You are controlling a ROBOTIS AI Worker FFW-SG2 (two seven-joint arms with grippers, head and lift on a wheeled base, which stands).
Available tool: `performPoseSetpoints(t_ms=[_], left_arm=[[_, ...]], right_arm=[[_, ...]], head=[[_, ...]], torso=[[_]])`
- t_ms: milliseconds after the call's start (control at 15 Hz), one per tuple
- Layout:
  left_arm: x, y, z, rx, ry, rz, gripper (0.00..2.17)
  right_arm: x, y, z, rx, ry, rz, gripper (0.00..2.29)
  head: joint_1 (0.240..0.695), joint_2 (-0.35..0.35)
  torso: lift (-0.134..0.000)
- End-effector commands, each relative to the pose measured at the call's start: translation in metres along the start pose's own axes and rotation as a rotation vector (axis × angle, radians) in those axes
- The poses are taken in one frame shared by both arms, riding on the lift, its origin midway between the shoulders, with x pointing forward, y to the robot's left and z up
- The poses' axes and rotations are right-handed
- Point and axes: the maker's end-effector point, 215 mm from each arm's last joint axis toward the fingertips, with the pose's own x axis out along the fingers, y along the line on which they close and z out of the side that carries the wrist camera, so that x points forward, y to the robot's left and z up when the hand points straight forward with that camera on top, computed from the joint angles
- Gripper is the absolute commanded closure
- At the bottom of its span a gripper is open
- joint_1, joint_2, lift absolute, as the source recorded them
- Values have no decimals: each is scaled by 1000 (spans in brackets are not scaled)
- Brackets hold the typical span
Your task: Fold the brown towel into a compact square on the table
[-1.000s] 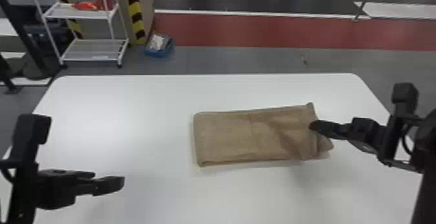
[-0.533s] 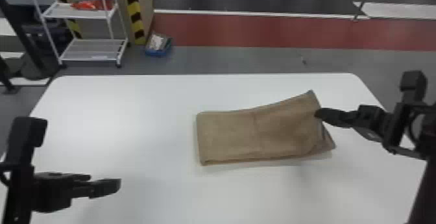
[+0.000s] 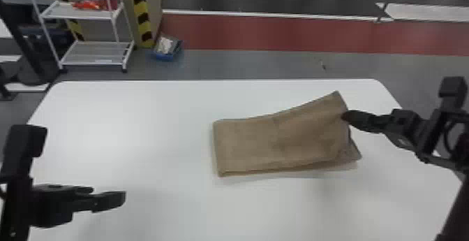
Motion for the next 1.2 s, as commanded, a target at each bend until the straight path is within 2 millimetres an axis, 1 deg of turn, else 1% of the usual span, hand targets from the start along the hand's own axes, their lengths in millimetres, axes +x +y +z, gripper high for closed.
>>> performPoseSetpoints(t_ms=[0, 67, 133, 200, 267, 333, 400, 467, 533, 600, 667, 733, 800, 867, 933, 1000, 1133], left_arm=[[1, 0, 4, 8, -10, -2, 87], [3, -1, 4, 11, -8, -6, 87], [4, -2, 2, 11, -4, -6, 87], [4, -2, 3, 12, -5, -6, 87], [4, -2, 5, 13, -8, -6, 87], [4, 0, 6, 13, -9, -4, 87], [4, 1, 4, 10, -5, -3, 87], [5, 1, 5, 9, -5, -3, 87], [5, 2, 5, 8, -5, -2, 87], [4, 2, 5, 6, -6, -2, 87], [4, 2, 5, 7, -7, -2, 87], [5, 1, 5, 7, -5, -4, 87], [7, -1, 4, 9, -2, -8, 87], [8, -4, 4, 14, 0, -12, 87], [8, -4, 4, 15, 1, -13, 87], [9, -4, 2, 13, 4, -15, 87], [8, -2, 0, 12, 8, -10, 87]], right_arm=[[-9, -9, 9, 17, -25, -8, 1062], [-7, -15, -1, 17, -4, -27, 1062], [-4, -20, -7, 30, 8, -33, 1062], [-3, -25, -8, 38, 13, -47, 1062], [-4, -28, -3, 36, 12, -56, 1062], [-3, -26, -4, 25, 18, -57, 1062], [0, -16, -5, 0, 25, -46, 1062], [-4, -1, 11, -23, -9, -21, 1062], [-13, 7, 34, -25, -56, -2, 1062], [-25, 2, 56, -6, -106, -8, 1062], [-26, -15, 47, 5, -82, -42, 1062], [-19, -26, 29, 20, -43, -59, 1062], [-13, -33, 18, 41, -16, -61, 1031], [-10, -38, 13, 51, -3, -69, 839], [-10, -47, 9, 57, 10, -101, 299], [-13, -58, 10, 59, 14, -133, -2], [-24, -71, 18, 61, 4, -163, -2]], head=[[695, -82], [695, -88], [695, -93], [695, -98], [695, -101], [695, -104], [695, -106], [695, -106], [695, -102], [695, -98], [695, -97], [695, -115], [695, -126], [695, -130], [695, -132], [695, -135], [695, -148]], torso=[[-125], [-125], [-125], [-125], [-125], [-125], [-125], [-125], [-125], [-125], [-125], [-125], [-125], [-125], [-125], [-125], [-125]])
